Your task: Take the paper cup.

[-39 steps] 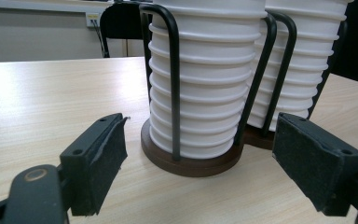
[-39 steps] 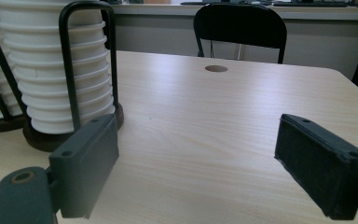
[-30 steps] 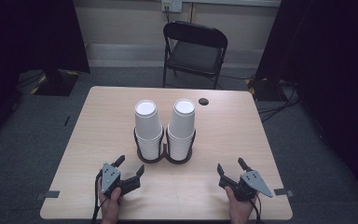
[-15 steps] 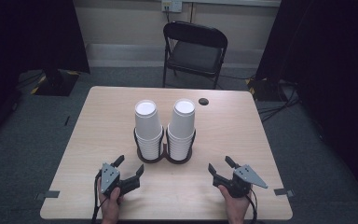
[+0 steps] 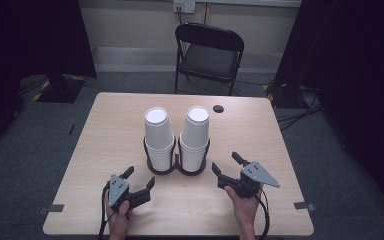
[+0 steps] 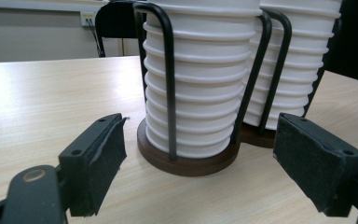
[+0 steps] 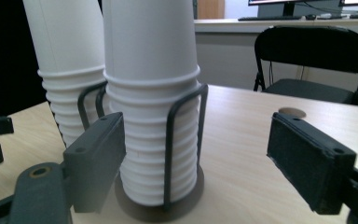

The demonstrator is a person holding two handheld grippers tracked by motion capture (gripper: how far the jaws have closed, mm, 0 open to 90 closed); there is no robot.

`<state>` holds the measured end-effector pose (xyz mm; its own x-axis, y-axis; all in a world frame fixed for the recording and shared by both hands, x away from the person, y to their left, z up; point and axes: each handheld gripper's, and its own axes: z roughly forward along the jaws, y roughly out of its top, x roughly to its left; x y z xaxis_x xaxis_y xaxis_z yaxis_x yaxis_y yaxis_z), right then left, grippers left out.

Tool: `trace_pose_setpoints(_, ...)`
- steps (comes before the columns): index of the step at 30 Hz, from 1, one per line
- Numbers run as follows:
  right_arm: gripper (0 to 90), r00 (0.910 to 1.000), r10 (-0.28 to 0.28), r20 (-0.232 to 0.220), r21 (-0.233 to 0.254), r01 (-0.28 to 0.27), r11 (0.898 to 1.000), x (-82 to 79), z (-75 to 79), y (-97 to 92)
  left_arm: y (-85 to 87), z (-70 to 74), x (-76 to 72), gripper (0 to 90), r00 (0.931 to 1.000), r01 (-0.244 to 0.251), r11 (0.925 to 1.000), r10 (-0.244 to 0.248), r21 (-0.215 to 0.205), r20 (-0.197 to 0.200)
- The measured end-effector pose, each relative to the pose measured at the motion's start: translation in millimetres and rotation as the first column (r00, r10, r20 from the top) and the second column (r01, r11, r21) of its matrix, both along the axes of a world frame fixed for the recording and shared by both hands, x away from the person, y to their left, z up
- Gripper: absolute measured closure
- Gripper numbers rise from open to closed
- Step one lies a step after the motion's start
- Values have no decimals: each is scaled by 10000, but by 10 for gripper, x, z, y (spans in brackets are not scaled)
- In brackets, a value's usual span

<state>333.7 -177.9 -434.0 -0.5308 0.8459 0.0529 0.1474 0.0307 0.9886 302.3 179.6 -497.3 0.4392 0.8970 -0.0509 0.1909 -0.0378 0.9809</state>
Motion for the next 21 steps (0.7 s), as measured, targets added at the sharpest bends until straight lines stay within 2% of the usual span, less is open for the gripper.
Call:
trace_pose_setpoints(2,128,10000,19,-76,15,-19,10000,39,55,33,-8,1,-3,166,10000,-9,9999,9,114,28)
trace_pose_setpoints(4,132,9996,258,-78,56,-258,9997,81,116,65,-9,1,-2,166,10000,5,9999,-6,109,19)
trace_pose_setpoints(11,132,9976,689,45,-330,-687,9971,195,297,182,-15,2,5,166,9999,-160,9998,160,95,-48)
trace_pose_setpoints(13,131,9966,818,41,-294,-816,9962,222,335,203,-14,1,1,167,10000,-93,9999,93,104,9)
trace_pose_setpoints(17,128,9944,1024,245,-24,-1023,9947,255,435,246,-10,-1,-6,167,9999,-148,9999,148,73,65)
trace_pose_setpoints(21,132,9927,1132,406,-217,-1123,9934,295,578,312,-5,-1,-8,179,9999,-136,9999,136,13,72)
